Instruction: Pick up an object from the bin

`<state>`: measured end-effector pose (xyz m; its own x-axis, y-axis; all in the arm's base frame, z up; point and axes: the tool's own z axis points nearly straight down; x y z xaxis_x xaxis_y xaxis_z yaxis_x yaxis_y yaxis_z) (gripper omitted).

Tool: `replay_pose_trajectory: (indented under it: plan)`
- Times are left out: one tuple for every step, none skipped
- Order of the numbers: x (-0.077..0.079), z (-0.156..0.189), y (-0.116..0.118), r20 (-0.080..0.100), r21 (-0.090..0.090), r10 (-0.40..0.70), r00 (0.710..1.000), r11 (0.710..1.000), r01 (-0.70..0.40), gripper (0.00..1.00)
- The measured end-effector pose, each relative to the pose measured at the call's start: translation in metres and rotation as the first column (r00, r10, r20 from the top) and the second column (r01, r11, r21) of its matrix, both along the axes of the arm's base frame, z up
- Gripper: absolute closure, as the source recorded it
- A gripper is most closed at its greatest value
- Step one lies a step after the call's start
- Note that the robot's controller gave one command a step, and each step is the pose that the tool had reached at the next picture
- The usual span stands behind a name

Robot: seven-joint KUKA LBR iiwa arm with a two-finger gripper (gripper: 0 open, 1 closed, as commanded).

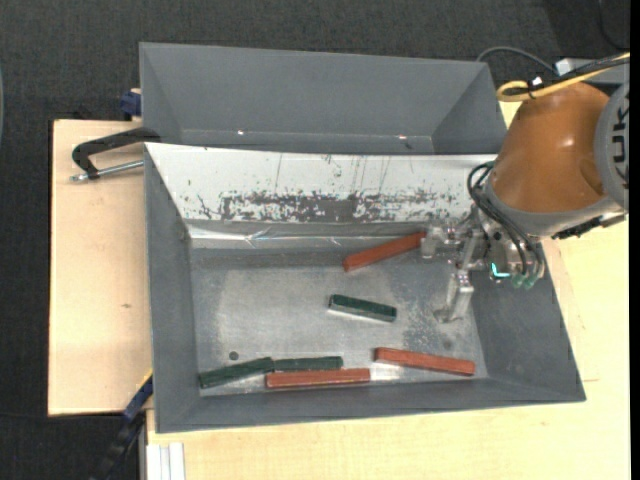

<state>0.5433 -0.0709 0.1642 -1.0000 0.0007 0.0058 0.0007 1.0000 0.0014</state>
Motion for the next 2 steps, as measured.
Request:
replay_pose_trajectory:
  plan:
    - [0.002,0.004,0.0,0.008,-0.001,0.001,1.0,1.0,-0.001,0.0]
    - [-0.024,-0.03,0.0,0.011,0.0,-0.049,0.999,0.999,0.049,0.0]
